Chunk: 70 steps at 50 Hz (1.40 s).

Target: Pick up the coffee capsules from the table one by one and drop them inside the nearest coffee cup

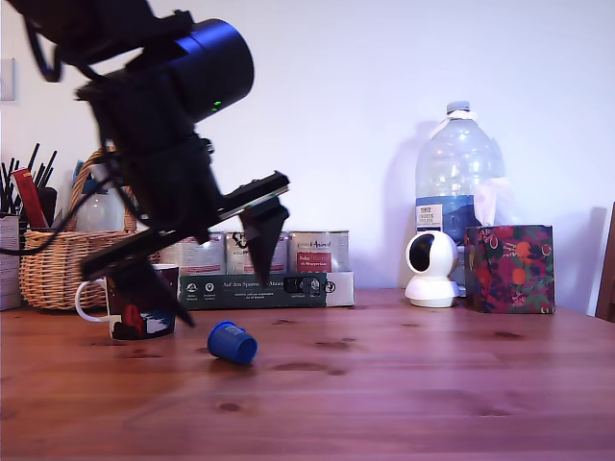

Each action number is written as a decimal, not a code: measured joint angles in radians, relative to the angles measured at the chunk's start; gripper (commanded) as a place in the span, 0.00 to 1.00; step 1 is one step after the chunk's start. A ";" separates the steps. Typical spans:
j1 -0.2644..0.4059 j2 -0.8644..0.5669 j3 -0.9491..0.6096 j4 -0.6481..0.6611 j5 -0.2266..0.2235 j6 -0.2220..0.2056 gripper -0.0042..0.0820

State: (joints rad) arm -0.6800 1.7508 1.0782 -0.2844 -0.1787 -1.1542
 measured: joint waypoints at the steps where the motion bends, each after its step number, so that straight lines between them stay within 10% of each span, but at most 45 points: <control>1: 0.000 0.007 0.006 -0.001 0.002 0.000 0.81; 70: 0.068 0.155 0.126 -0.112 0.066 -0.021 0.68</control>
State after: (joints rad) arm -0.6125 1.9060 1.2045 -0.3962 -0.1123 -1.1748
